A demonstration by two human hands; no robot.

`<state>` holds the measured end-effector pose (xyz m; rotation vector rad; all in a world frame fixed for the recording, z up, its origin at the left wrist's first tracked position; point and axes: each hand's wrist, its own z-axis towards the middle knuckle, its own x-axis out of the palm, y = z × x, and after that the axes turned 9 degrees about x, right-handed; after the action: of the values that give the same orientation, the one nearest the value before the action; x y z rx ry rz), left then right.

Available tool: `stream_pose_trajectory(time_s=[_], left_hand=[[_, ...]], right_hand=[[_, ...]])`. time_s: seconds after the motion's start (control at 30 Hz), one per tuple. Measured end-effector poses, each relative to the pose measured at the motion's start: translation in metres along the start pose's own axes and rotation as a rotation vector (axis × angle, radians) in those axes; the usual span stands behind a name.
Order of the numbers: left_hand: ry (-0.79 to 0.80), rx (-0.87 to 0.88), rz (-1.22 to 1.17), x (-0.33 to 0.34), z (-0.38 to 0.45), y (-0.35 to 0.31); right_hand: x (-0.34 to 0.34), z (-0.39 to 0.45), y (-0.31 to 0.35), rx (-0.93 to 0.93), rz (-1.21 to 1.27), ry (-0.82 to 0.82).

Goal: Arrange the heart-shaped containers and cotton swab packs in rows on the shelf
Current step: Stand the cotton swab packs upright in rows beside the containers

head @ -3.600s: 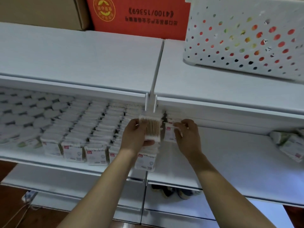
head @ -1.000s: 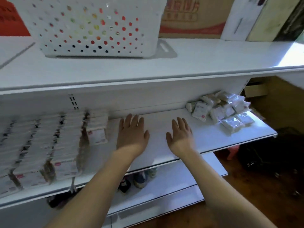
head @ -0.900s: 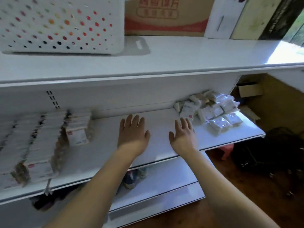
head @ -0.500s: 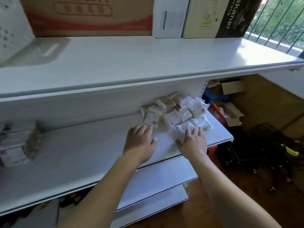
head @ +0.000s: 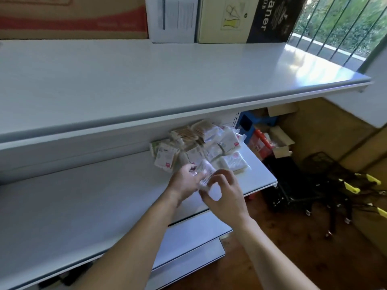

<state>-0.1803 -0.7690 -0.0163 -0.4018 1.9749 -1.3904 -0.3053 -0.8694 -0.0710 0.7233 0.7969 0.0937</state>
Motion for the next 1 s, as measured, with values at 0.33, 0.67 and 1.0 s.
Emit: stream_pose_trajectory(time_s=[0.33,0.67,1.0], left_hand=[[-0.386,-0.143,-0.282,0.048,0.018,-0.012],[-0.362,-0.15,-0.609,0.067,0.016,-0.036],[-0.562,-0.148,-0.679,0.038,0.005,-0.019]], right_hand=[[-0.024,0.069,-0.073,0.48,-0.615,0.243],[-0.036,0.073,-0.065,-0.264,0.198,0.312],[0.004,0.158,-0.042,-0.016,-0.224,0.116]])
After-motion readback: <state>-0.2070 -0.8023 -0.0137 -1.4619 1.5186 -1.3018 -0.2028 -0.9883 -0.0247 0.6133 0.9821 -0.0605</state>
